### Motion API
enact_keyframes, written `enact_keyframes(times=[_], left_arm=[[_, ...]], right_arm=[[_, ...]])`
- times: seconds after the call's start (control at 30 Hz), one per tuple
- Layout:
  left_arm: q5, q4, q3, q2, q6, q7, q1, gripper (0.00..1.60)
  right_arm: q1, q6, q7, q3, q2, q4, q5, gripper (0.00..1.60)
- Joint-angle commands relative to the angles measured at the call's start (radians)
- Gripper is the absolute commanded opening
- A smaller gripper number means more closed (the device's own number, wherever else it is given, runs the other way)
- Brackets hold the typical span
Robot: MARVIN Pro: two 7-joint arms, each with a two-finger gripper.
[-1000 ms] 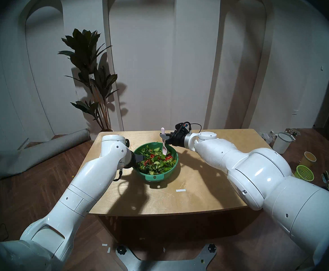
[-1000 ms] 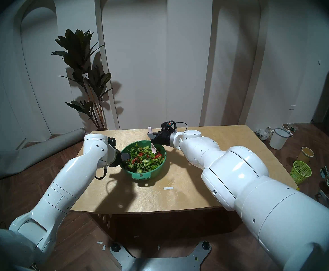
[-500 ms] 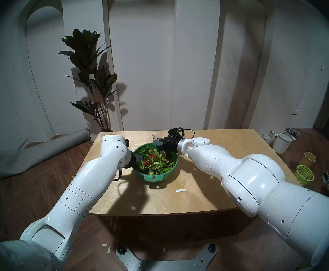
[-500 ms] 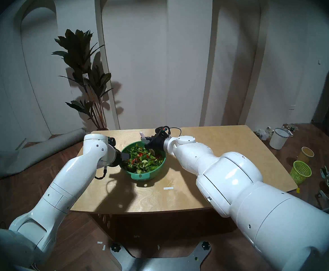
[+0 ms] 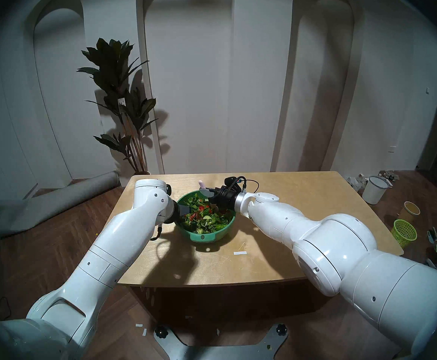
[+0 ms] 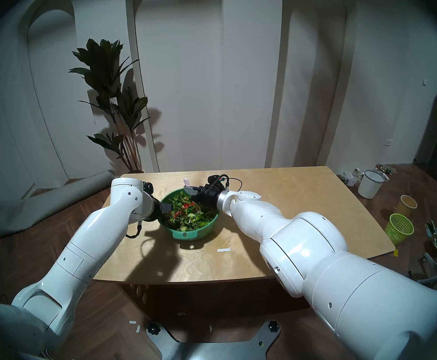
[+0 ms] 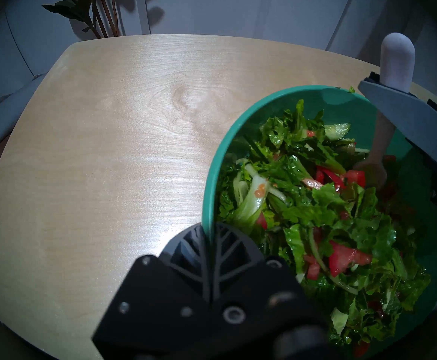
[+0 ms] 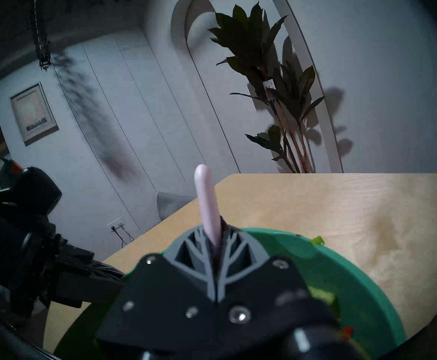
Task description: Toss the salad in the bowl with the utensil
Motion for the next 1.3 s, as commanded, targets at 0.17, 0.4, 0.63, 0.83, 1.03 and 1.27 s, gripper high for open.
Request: enact_keyframes(times=[0.17,0.4,0.63,0.83,1.03,1.27], left_arm=[[-0.004,-0.012,-0.009,-0.015,-0.001,0.073,-0.015,0.0],[-0.009,-0.013,-0.014,-0.022,-0.001,0.092,-0.014,0.0],[-0.012,-0.012,-0.015,-0.022,-0.001,0.093,-0.014,0.0],[-0.009,-0.011,-0.014,-0.019,-0.001,0.076,-0.013,0.0],[-0.004,-0.01,-0.013,-0.015,-0.001,0.06,-0.013,0.0],[-0.006,-0.011,-0.016,-0.022,-0.001,0.082,-0.013,0.0]], right_arm=[[0.028,0.078,0.124,0.094,0.008,-0.018,0.094,0.0],[0.038,0.104,0.16,0.131,0.029,-0.014,0.118,0.0],[0.051,0.099,0.199,0.147,0.059,-0.027,0.124,0.0],[0.033,0.028,0.298,0.117,0.088,-0.1,0.094,0.0],[0.001,-0.081,0.405,0.077,0.112,-0.186,0.063,0.0],[-0.052,-0.171,0.517,0.047,0.137,-0.271,0.056,0.0]])
